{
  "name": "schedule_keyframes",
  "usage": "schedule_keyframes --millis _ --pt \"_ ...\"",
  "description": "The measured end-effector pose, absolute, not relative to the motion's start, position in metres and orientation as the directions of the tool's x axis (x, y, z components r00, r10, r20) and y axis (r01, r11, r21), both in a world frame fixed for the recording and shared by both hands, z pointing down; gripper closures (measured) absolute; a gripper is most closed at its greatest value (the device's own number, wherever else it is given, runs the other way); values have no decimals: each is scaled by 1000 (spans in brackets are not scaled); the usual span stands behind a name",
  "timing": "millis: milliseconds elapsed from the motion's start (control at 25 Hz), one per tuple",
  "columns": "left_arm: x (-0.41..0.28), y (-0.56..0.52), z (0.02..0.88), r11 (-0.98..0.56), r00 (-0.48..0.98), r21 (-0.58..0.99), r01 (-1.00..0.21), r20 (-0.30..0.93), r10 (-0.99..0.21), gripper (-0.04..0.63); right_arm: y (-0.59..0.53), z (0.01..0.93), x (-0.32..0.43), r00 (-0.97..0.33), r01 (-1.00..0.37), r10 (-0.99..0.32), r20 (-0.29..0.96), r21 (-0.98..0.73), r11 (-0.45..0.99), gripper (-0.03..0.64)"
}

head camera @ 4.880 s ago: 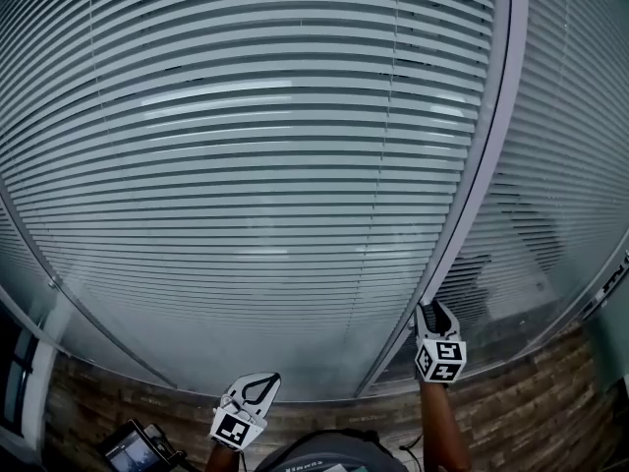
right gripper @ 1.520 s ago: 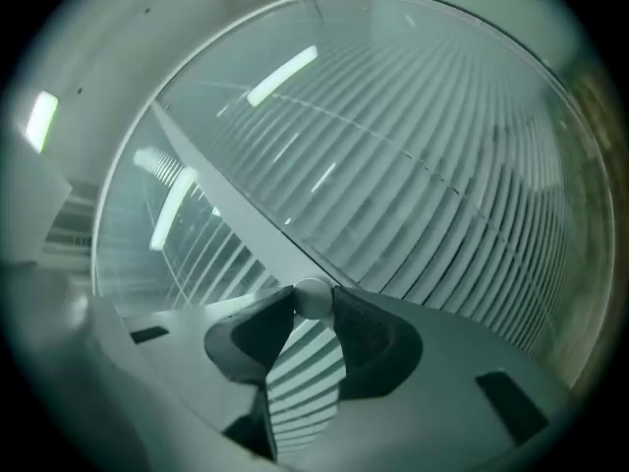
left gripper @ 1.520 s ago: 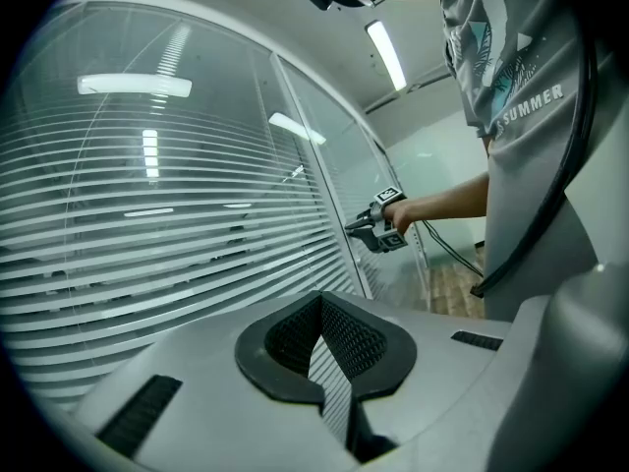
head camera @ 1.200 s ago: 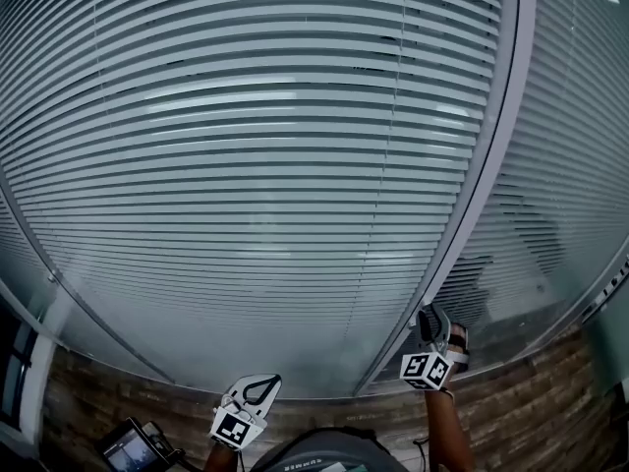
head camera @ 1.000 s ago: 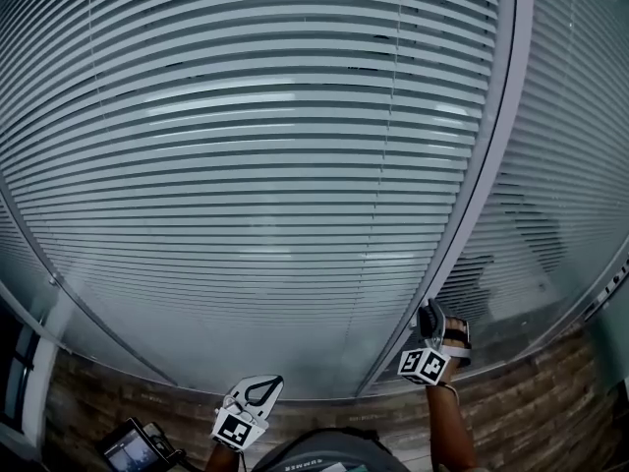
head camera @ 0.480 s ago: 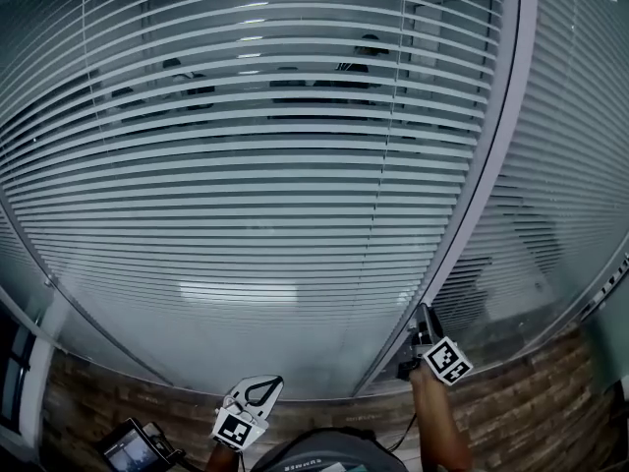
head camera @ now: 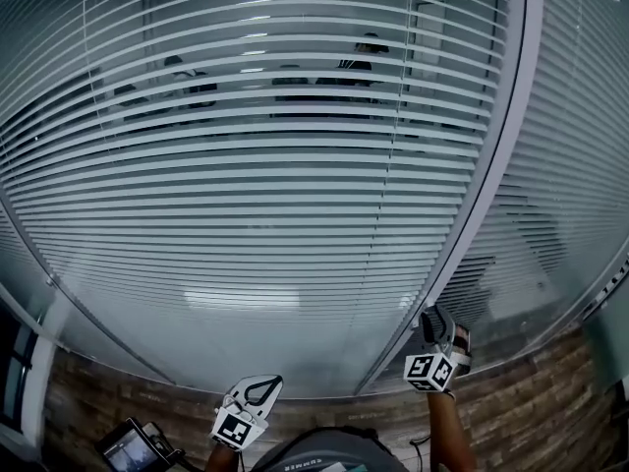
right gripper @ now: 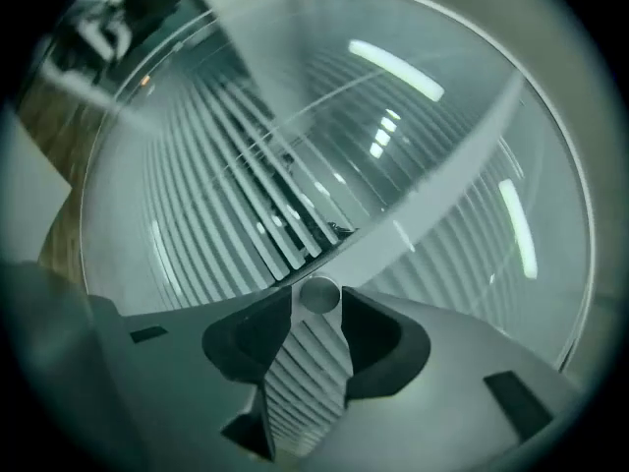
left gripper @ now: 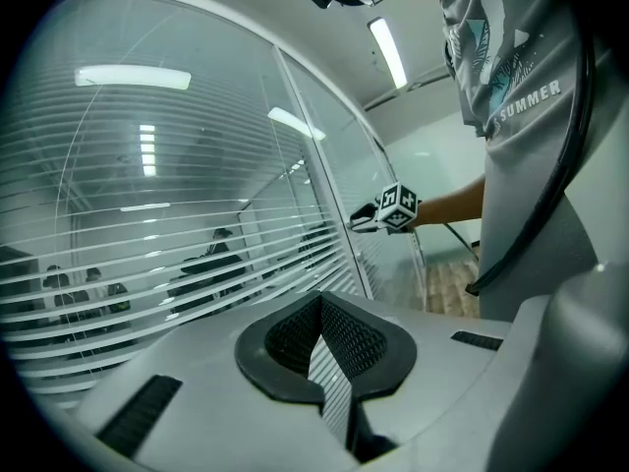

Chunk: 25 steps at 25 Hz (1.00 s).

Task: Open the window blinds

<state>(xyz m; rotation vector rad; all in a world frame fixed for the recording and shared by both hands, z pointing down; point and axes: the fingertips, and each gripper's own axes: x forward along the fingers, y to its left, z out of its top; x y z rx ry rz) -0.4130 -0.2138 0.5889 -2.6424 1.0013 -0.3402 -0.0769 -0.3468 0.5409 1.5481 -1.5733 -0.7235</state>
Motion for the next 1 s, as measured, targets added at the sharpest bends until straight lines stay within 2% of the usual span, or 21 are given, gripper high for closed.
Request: schedule_keyframes --millis 80,200,280,360,400,440,480,520,560,600,640,720,840,1000 --pt "-414 -214 587 -710 724 -337 -618 107 -681 600 -352 541 -78 103 -344 -987 127 935 85 497" --pt "-415 -212 592 -716 726 -357 -600 132 -675 600 -358 542 -75 107 -287 -989 101 956 67 499" --pt "-416 -210 594 -717 726 -362 -596 139 -673 600 -357 539 -76 83 -372 -993 86 927 49 499" --pt "-416 -210 594 -716 724 -355 -601 138 -676 600 -356 536 -75 42 -588 -996 84 808 44 500" --pt "-415 -210 594 -715 723 -354 -603 137 -677 600 -356 536 -73 8 -745 -997 82 665 48 500" --pt "-416 -209 595 -715 723 -357 -601 140 -677 600 -356 536 -71 -32 -897 -997 66 438 58 500" --pt "-416 -209 598 -716 723 -360 -598 144 -676 600 -356 536 -68 -68 -987 -997 33 147 72 500" --pt "-416 -209 598 -716 723 -359 -598 143 -676 600 -357 536 -65 -88 -986 -996 -9 -141 88 500" --pt "-415 -209 596 -716 724 -354 -602 136 -676 600 -357 536 -62 -93 -928 -995 -45 -359 103 500" --pt "-412 -209 594 -716 726 -349 -605 127 -676 600 -357 535 -59 -90 -863 -994 -70 -492 113 500" --pt "-409 -210 592 -717 728 -348 -604 123 -674 600 -358 535 -55 -87 -825 -993 -81 -553 117 500" --pt "-404 -211 595 -721 732 -356 -595 132 -669 600 -360 537 -50 -92 -829 -993 -75 -547 118 500" --pt "-405 -209 593 -723 733 -348 -597 130 -668 600 -357 534 -53 -100 -886 -993 -56 -450 115 500" --pt "-407 -205 596 -728 737 -363 -582 142 -661 600 -354 531 -62 -91 -984 -996 -12 -152 91 500"
